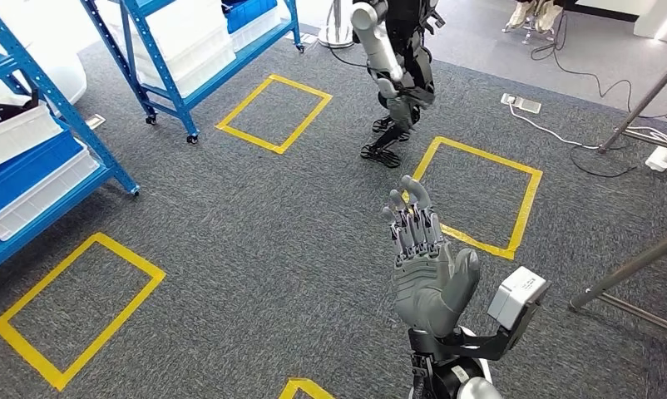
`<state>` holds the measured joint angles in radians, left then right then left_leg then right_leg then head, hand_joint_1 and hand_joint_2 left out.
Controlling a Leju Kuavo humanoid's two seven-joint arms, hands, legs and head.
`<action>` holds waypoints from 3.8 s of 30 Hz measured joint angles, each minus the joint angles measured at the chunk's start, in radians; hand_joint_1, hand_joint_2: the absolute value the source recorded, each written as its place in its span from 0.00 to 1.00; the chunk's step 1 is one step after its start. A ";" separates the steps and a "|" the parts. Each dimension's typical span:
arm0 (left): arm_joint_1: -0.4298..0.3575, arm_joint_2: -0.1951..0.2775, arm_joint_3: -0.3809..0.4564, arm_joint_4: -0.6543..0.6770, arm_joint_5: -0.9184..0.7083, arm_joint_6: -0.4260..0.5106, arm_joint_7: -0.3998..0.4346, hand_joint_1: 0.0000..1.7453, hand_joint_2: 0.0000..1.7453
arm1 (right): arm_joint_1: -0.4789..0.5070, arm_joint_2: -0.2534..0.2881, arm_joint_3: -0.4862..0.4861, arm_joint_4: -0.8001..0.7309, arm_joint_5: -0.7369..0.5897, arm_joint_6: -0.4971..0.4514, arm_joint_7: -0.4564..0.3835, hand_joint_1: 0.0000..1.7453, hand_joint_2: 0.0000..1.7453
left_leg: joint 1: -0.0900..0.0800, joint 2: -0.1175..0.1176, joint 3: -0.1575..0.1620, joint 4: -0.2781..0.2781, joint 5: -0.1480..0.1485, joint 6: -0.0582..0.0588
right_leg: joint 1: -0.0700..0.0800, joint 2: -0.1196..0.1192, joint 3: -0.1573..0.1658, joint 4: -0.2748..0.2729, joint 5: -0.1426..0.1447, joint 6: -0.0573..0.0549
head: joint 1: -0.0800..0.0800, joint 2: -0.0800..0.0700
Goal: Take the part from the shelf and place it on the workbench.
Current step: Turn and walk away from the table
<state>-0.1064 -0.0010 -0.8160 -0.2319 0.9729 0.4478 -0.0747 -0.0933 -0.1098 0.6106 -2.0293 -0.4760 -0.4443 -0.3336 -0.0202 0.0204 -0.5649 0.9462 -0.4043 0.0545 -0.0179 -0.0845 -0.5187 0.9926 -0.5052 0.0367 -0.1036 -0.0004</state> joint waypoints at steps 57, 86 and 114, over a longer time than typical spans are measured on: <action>-0.003 -0.031 -0.005 0.002 -0.017 0.034 0.039 0.00 0.00 | -0.042 -0.021 0.010 -0.030 0.075 -0.024 0.096 0.00 0.00 | 0.014 0.062 -0.017 0.017 0.008 -0.031 | -0.006 -0.017 0.005 -0.017 0.014 -0.004 | -0.003 0.000; -0.004 -0.015 -0.033 0.002 0.025 -0.014 0.016 0.00 0.00 | -0.002 -0.044 -0.019 -0.062 0.053 -0.027 0.071 0.00 0.00 | 0.013 -0.015 -0.035 0.065 -0.013 -0.015 | -0.005 0.076 -0.009 -0.010 0.019 -0.018 | 0.000 0.000; 0.006 -0.008 -0.031 0.003 0.039 -0.016 -0.011 0.00 0.00 | 0.014 -0.044 -0.026 -0.073 0.051 -0.020 0.061 0.00 0.00 | 0.031 -0.028 -0.152 0.242 -0.179 -0.046 | -0.012 0.091 0.063 -0.001 -0.045 -0.022 | 0.009 0.000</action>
<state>-0.0999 -0.0090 -0.8473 -0.2285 1.0116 0.4314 -0.0855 -0.0789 -0.1536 0.5844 -2.1023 -0.4246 -0.4640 -0.2724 0.0106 -0.0075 -0.7165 1.1886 -0.5836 0.0088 -0.0303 0.0065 -0.4555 0.9912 -0.5501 0.0149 -0.0946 -0.0004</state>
